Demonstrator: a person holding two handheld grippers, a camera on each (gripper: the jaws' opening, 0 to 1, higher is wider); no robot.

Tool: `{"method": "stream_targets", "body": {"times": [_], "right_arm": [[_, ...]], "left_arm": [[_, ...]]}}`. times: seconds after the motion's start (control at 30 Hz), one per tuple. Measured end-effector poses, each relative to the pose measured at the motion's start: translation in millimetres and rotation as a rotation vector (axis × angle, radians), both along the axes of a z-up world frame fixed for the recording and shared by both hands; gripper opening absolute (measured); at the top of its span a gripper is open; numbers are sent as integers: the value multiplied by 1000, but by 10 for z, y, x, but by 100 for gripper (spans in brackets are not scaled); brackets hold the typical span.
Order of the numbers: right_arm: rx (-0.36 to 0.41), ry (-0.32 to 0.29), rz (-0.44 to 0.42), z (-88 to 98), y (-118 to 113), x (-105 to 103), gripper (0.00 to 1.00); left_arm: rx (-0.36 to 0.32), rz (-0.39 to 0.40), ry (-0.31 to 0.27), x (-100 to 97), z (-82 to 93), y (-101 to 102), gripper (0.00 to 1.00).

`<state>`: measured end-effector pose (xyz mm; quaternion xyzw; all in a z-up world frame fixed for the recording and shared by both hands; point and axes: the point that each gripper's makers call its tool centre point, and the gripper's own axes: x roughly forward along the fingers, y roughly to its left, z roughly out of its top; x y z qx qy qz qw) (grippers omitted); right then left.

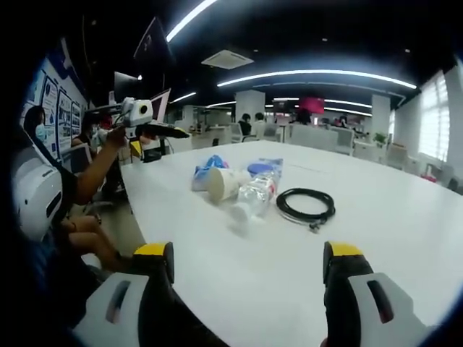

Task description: Arrange the tabletop items into an orderly group along one side of the table until the central work area is clear of visible clutter.

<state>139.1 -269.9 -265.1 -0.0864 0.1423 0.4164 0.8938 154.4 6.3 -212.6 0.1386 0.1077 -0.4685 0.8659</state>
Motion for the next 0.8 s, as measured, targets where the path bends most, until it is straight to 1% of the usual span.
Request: {"method": "stream_targets", "body": {"times": [0.33, 0.63, 0.8], "right_arm": [[16, -5, 17, 36, 57, 0, 81], [23, 3, 23, 2, 101, 13, 79], [27, -1, 25, 0, 133, 18, 79]], "left_arm": [[20, -15, 13, 70, -15, -70, 96], [31, -21, 32, 149, -58, -117, 96], [26, -28, 37, 165, -65, -159, 96]]}}
